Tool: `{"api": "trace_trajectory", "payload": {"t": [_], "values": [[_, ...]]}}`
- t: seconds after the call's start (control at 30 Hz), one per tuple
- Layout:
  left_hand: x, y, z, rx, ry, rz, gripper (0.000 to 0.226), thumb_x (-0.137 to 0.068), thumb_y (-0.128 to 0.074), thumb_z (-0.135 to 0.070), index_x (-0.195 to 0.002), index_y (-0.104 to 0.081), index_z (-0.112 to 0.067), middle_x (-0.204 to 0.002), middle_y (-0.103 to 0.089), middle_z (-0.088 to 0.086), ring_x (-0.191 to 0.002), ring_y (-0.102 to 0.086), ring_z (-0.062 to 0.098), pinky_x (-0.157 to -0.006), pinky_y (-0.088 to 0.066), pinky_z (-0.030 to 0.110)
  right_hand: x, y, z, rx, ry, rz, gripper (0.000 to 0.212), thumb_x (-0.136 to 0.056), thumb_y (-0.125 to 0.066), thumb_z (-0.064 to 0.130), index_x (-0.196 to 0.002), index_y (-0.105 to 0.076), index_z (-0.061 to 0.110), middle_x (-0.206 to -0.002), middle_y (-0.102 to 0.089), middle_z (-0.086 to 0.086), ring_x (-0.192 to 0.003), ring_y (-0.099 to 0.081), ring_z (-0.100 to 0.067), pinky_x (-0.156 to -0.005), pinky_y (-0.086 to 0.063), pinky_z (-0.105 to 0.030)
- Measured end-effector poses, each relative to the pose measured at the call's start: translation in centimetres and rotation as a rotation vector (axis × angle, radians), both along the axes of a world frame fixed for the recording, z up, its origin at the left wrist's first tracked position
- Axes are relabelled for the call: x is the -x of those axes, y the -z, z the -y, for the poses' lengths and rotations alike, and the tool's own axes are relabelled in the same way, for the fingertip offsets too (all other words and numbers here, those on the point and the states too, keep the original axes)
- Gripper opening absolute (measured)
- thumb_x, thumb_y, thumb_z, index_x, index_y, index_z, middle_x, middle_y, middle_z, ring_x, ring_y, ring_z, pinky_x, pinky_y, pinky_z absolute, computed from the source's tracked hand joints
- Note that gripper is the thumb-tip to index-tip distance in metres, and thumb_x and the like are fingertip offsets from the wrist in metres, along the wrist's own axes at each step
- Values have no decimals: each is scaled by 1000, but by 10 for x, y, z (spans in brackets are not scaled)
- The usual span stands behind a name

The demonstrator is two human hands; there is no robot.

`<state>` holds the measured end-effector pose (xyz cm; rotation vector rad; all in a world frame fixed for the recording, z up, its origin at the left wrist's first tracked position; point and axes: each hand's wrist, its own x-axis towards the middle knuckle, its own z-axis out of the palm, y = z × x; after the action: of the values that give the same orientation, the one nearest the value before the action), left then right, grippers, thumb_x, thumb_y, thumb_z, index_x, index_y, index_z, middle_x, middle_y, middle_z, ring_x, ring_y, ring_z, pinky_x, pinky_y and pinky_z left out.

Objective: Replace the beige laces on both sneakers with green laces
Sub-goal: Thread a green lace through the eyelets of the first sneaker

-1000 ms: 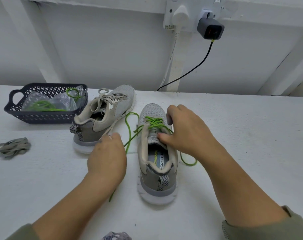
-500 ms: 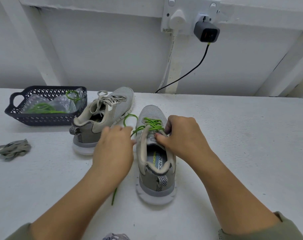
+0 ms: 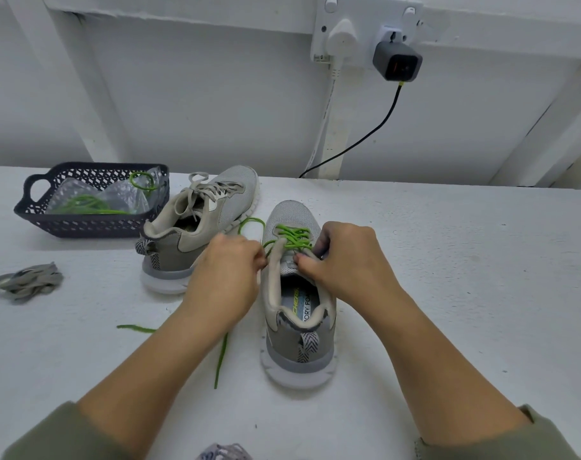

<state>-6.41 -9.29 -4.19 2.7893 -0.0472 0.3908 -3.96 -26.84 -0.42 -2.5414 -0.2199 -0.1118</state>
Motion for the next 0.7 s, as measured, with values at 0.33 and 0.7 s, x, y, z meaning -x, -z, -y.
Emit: {"api": "trace_trajectory", "payload": {"t": [0.33,0.7], "values": [[-2,5,-3,-11,-76,-115,12,-92,-59,-21,-93,-71,-16,-92,-64,7,-97,-51,28,-70,-35,30,0,2,1,-52,9,-14,26,-74,-75,38,-65,-55,25,-65,-56,10,-72,-55,-9,-59,-45,-27],[-2,3,3,99,-41,-2,11,-88,-61,-14,-85,-70,-17,-80,-63,2,-86,-54,27,-65,-35,30,-1,4,0,-77,19,-17,26,-73,-75,38,-64,-55,23,-64,-55,10,-69,-54,-7,-55,-43,-25]]}}
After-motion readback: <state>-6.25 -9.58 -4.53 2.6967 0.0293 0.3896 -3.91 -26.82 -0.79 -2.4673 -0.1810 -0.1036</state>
